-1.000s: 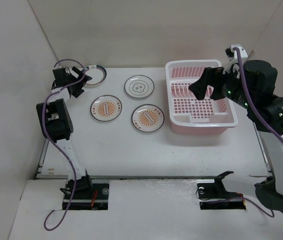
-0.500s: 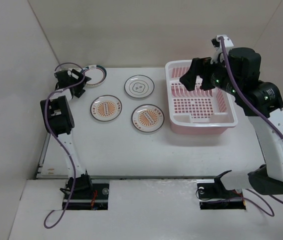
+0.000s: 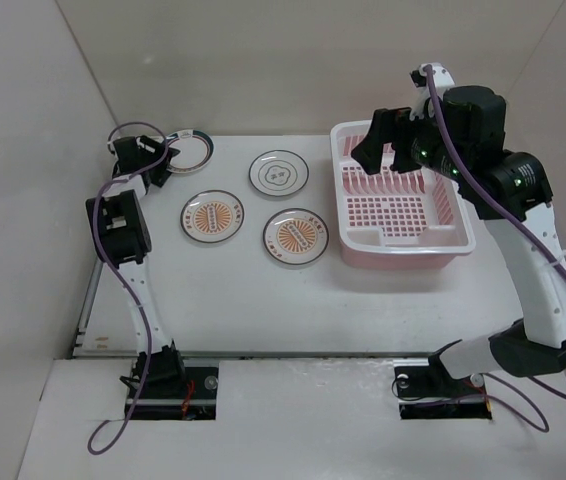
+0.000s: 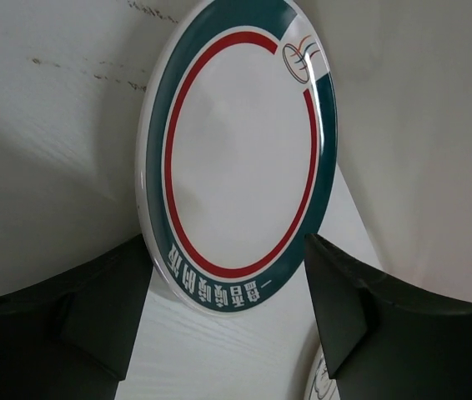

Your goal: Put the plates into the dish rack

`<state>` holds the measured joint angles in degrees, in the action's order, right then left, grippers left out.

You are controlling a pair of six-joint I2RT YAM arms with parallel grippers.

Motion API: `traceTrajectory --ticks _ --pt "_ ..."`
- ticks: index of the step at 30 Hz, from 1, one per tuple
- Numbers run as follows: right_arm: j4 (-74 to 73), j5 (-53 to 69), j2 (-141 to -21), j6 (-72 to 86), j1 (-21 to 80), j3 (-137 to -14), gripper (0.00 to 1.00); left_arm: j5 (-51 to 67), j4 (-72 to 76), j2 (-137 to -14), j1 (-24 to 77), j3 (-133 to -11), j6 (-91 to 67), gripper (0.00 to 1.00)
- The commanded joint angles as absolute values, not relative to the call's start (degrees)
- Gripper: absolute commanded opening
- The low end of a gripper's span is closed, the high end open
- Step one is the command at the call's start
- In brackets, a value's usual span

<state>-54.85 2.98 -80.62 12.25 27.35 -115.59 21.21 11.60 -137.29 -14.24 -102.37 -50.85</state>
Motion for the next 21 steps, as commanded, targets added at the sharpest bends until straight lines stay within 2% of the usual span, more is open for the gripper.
traceTrajectory --ticks 1,3,5,7,8,14,15,16,21 --pt "-52.38 2.02 -80.59 11.95 27.86 -118.39 1.00 19.43 10.46 -138.69 -14.06 -104.67 -52.29 0.69" --pt "-52.38 2.02 -80.60 11.95 27.86 -118.39 1.00 19.42 10.46 -139.31 -14.06 -104.68 -52.82 0.66" --pt "-52.91 2.02 -80.60 11.95 27.86 -118.39 1.00 17.94 10.46 -139.31 -14.06 -104.68 -52.82 0.56" --pt "-52.91 2.02 -80.60 11.95 27.86 -119.00 1.00 17.32 10.46 -139.31 -13.54 -104.16 -52.82 0.51" --pt "-52.91 2.02 -80.60 11.95 27.86 -119.00 1.00 17.31 9.94 -139.31 -13.54 -104.15 -53.34 0.42" --pt "-52.91 2.02 -80.60 11.95 27.86 -119.53 1.00 16.61 7.65 -141.32 -13.54 -106.60 -54.49 0.19" --pt "-52.91 2.02 -80.60 11.95 27.86 -119.53 1.00 17.39 6.60 -141.94 -13.54 -107.39 -54.49 0.12" --pt "-52.91 2.02 -80.60 11.95 27.86 -119.53 1.00 17.40 5.81 -142.99 -13.54 -108.27 -55.01 0.01" --pt "-52.91 1.49 -80.60 11.17 28.39 -117.43 1.00 19.69 8.53 -141.34 -13.54 -105.21 -56.51 0.00"
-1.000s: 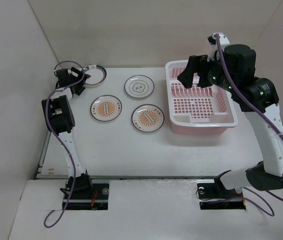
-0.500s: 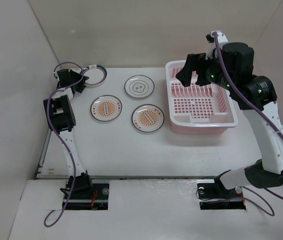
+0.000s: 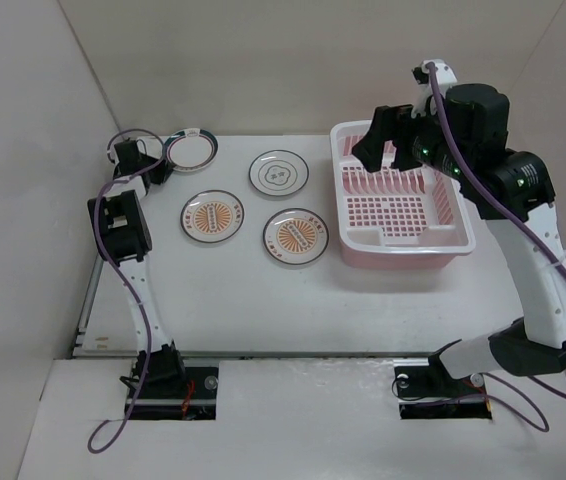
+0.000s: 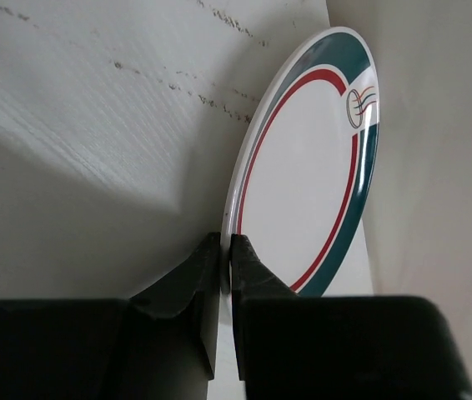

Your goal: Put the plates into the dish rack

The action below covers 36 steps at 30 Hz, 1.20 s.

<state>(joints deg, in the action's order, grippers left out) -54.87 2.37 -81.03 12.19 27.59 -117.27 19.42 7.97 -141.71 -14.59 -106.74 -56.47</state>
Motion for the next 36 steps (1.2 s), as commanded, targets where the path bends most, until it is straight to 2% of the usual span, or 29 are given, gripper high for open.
traceTrajectory --ticks 1,4,11,14,20,26,30,36 --pt "-52.13 1.49 -80.60 10.64 28.91 -116.90 1.00 19.69 8.53 -139.07 -13.54 -104.16 -56.51 0.00" --pt "-50.28 0.36 -80.60 7.83 31.02 -114.70 1.00 19.08 9.40 -134.40 -13.01 -98.62 -55.90 0.00" --pt "-48.79 -14.91 -83.85 2.46 42.18 -110.57 1.00 18.54 7.03 -117.88 -10.55 -90.80 -49.67 0.00" --pt "-44.49 -15.56 -83.85 1.93 43.68 -105.40 1.00 17.93 5.63 -112.25 -9.93 -90.26 -46.68 0.00" --pt "-35.52 -12.66 -83.23 -2.97 45.78 -96.61 1.00 16.18 -7.89 -106.00 -7.48 -96.92 -41.15 0.00" --pt "-24.80 -33.89 -87.09 -23.97 57.46 -92.29 1.00 13.37 -31.15 -105.47 -3.70 -108.27 -38.14 0.00" --pt "-18.20 -32.26 -89.65 -29.53 59.15 -91.67 1.00 12.04 -39.72 -103.02 0.25 -111.45 -39.46 0.00" --pt "-14.59 -27.10 -95.27 -32.34 60.47 -94.39 1.00 14.75 -41.66 -95.55 3.25 -105.39 -44.64 0.00"
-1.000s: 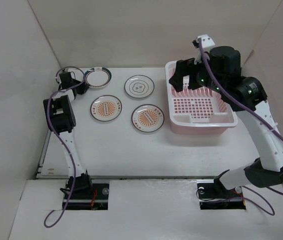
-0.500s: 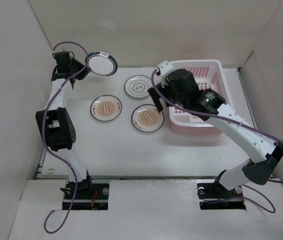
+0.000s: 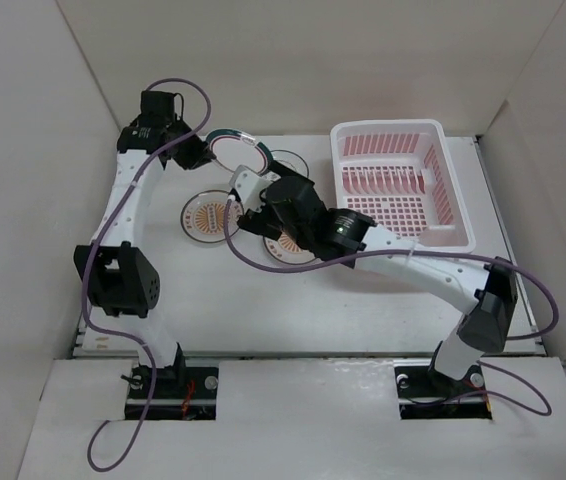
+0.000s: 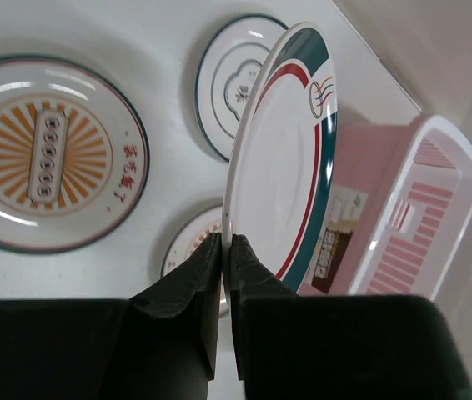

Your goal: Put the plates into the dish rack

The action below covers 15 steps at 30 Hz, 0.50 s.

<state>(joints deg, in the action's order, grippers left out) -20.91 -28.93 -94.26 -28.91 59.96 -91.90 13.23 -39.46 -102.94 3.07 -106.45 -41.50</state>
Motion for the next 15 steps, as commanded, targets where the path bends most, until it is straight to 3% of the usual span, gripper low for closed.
traceTrajectory --ticks 1,15 --pt "-14.59 -26.55 -95.80 -32.34 60.99 -95.00 1.00 15.37 -41.66 -93.54 3.95 -104.60 -46.39 0.00" --pt "-12.04 -27.60 -106.00 -31.64 61.00 -101.68 0.97 18.38 -41.40 -84.91 11.07 -96.94 -49.83 0.00"
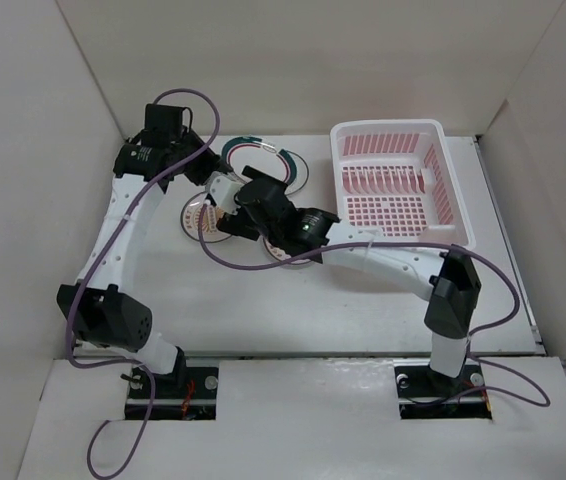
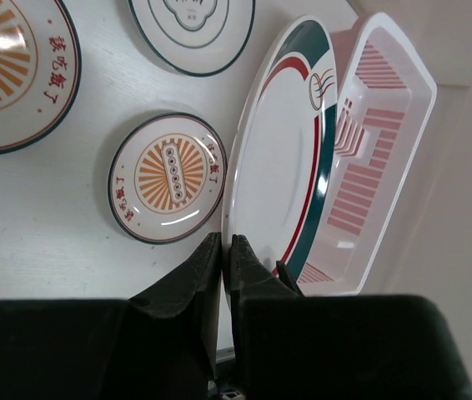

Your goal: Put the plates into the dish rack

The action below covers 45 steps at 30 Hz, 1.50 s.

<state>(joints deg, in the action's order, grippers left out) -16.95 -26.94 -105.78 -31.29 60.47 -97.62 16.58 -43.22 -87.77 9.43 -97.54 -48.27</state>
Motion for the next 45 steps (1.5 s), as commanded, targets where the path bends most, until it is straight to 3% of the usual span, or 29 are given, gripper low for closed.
traceTrajectory --ticks 1,15,23,26,31,36,38,39,41,42,44,45 --pt "-12.04 -28.47 -106.78 -32.25 61.00 -102.47 0.97 18.37 -41.40 -84.90 11.07 -96.94 -49.83 0.00" --pt "-11.16 -27.51 -103.89 -32.26 56.26 -100.82 0.94 14.94 -43.24 -85.43 11.07 -98.70 -48.60 0.00" --pt "-11.16 -25.75 -102.22 -31.64 52.65 -98.26 0.65 13.72 -43.24 -84.90 11.07 -99.76 -48.60 0.00" --pt "-11.16 -25.22 -101.69 -30.42 52.65 -97.73 0.40 13.71 -43.24 -84.90 10.55 -100.28 -48.60 0.00" --pt "-11.69 -25.22 -101.16 -29.36 53.26 -97.73 0.33 13.71 -43.24 -85.51 10.02 -100.81 -48.60 0.00" --pt "-11.69 -25.75 -100.11 -28.04 54.93 -97.12 0.03 15.55 -41.92 -86.65 8.88 -101.34 -48.60 0.00" --pt "-11.69 -26.36 -99.59 -27.42 56.07 -97.12 0.00 16.87 -41.40 -87.27 8.26 -102.13 -47.99 0.00" --pt "-12.21 -26.89 -99.58 -26.90 56.07 -97.12 0.00 16.87 -41.40 -87.88 8.26 -103.00 -47.99 0.03" --pt "-12.22 -27.42 -98.96 -25.58 56.07 -97.12 0.00 18.09 -39.56 -87.89 8.26 -103.71 -47.99 0.21" --pt "-12.22 -27.42 -98.96 -24.97 56.07 -97.12 0.00 18.80 -38.68 -87.89 8.26 -103.71 -47.99 0.42" --pt "-12.22 -28.65 -98.35 -23.65 56.07 -97.12 0.00 22.30 -36.31 -87.89 8.26 -103.71 -47.47 0.66" --pt "-12.22 -30.22 -98.35 -23.64 56.07 -97.12 0.00 23.72 -33.17 -87.89 8.26 -103.71 -46.68 0.99"
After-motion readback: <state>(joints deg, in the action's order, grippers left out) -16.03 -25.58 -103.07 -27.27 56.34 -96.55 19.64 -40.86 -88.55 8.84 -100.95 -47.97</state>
